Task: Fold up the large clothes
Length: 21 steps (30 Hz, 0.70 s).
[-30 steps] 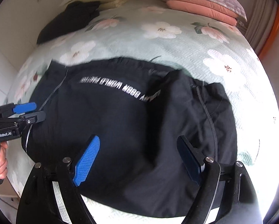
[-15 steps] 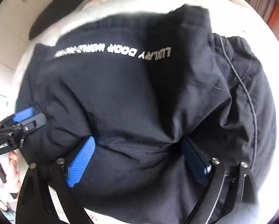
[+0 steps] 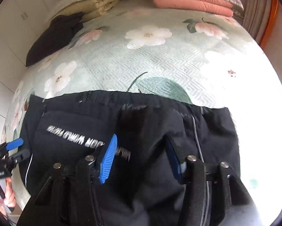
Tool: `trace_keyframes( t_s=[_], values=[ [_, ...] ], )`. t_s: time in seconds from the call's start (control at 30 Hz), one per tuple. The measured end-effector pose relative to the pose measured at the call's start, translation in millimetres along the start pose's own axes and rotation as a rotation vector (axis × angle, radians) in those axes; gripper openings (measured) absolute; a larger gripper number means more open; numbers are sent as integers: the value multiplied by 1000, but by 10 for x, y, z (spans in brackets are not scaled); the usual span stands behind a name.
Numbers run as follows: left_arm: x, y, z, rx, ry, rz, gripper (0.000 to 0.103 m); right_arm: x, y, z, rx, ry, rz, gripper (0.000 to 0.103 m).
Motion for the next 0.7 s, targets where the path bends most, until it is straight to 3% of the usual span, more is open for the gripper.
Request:
trace_keyframes(
  t_s=[0.13, 0.3, 0.57, 0.7],
  values=[
    [-183, 70, 9, 10, -21, -37, 91, -476, 108, 68, -35, -6, -117, 54],
    [-254, 89, 14, 27, -16, -41, 91, -652, 137, 105, -37, -9, -109, 57],
    [-233, 115, -17, 21, -16, -49, 91, -536, 268, 189, -75, -36, -105, 58],
    [-202, 130, -30, 19, -19, -57, 91, -225, 295, 261, -105, -54, -68, 60]
  ],
)
Point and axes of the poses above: each gripper's, at about its wrist camera, not at the fingertips, and x roughly against the way its jaws point, z to its right, y to its underside, the point moved 1 cm from there along -x, roughly the way its jaws point, and after that the axes turned 14 degrees about z, right-handed, at the moved point
